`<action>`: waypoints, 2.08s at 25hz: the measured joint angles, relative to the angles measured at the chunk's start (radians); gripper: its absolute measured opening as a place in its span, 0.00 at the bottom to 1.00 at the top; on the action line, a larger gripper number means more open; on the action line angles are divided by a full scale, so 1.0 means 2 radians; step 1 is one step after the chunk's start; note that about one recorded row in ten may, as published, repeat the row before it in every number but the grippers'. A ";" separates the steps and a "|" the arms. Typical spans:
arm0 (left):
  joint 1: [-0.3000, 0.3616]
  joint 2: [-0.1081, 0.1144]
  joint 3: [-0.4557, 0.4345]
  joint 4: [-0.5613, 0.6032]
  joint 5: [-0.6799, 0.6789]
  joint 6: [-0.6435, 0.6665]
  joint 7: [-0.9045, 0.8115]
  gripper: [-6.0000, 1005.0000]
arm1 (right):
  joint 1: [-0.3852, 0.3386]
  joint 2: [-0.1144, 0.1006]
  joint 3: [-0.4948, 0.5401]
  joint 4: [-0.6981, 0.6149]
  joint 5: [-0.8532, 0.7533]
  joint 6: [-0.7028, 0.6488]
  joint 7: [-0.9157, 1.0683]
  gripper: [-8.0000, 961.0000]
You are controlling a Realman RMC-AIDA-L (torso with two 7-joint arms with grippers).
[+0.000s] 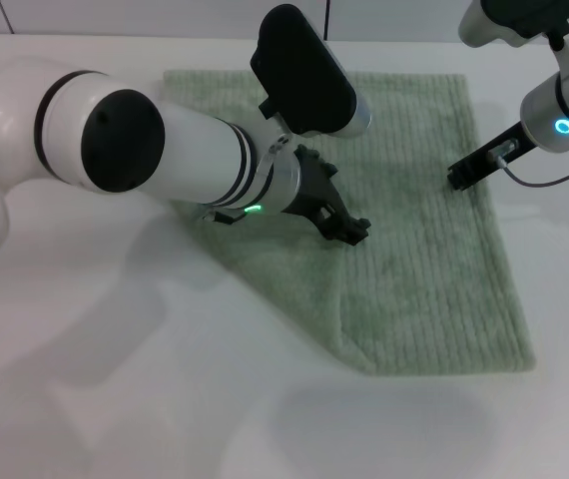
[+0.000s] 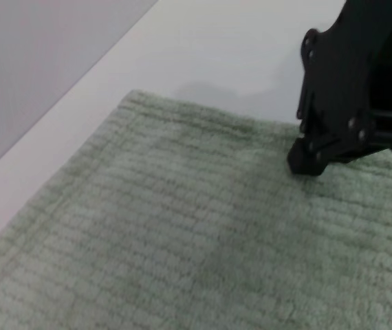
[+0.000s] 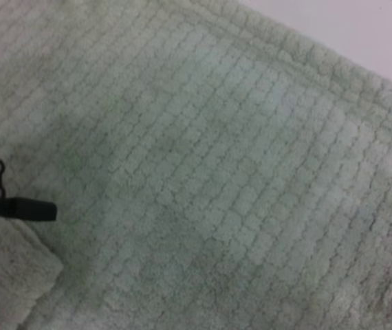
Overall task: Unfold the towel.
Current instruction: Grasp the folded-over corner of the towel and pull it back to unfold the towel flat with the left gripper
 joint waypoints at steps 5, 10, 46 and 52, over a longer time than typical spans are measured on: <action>-0.012 0.000 0.010 0.016 0.003 0.001 -0.016 0.78 | 0.000 0.001 0.000 -0.001 0.000 -0.001 -0.001 0.01; -0.014 0.000 0.012 0.018 0.004 0.003 -0.022 0.78 | 0.001 0.001 0.000 -0.001 0.000 -0.001 -0.001 0.01; -0.005 0.005 0.024 -0.035 0.016 -0.026 -0.020 0.09 | -0.001 0.001 0.000 -0.003 -0.001 -0.003 -0.002 0.01; 0.039 0.005 -0.009 -0.130 0.060 -0.055 -0.024 0.07 | -0.001 0.001 0.000 -0.002 -0.001 -0.001 -0.002 0.01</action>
